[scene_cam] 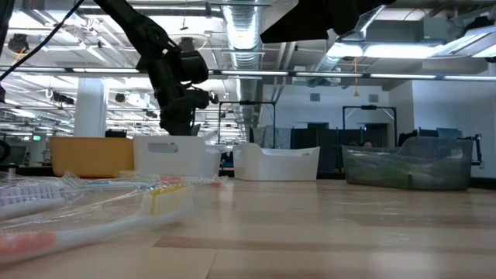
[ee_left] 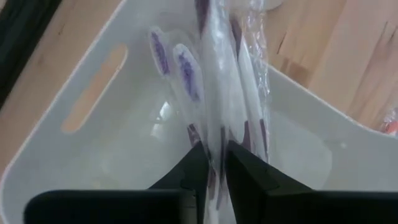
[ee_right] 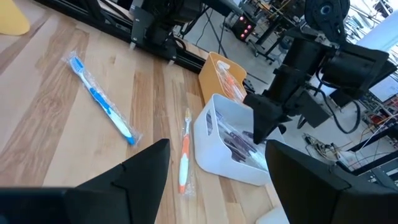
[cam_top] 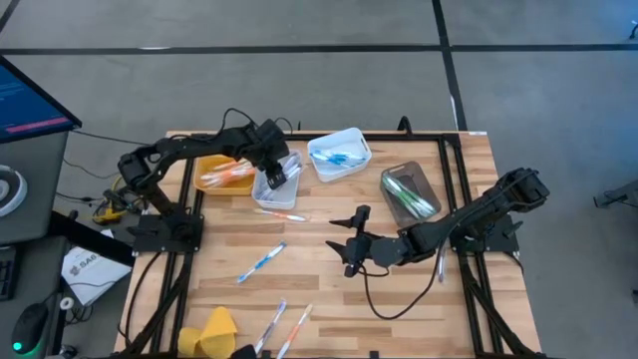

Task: Pick & Place Toothbrushes
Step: Put the purple toothbrush into the left white bin

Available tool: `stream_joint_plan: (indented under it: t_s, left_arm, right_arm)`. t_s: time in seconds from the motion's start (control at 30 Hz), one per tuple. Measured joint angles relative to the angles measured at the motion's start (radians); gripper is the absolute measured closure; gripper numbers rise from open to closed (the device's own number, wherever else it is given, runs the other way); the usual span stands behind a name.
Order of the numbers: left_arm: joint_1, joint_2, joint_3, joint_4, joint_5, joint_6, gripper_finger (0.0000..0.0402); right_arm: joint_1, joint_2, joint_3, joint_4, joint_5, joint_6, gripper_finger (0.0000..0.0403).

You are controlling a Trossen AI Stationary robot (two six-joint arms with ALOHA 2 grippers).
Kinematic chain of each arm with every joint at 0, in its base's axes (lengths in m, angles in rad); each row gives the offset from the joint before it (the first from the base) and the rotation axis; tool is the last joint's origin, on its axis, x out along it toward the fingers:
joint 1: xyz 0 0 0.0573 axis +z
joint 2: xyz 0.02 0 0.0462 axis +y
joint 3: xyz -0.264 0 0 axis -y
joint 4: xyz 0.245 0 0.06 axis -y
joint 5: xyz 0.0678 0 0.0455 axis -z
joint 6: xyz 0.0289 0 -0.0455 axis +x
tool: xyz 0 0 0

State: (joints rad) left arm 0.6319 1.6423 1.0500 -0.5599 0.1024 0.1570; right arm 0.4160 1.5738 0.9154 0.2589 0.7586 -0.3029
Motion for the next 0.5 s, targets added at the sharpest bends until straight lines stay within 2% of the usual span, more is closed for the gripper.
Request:
stream_joint_plan:
  t_s: [0.5]
  left_arm:
    - [0.000,0.001,0.000,0.000,0.000,-0.020,0.0280]
  right_arm:
    - [-0.002,0.000,0.000,-0.021,0.000,0.015,0.0143]
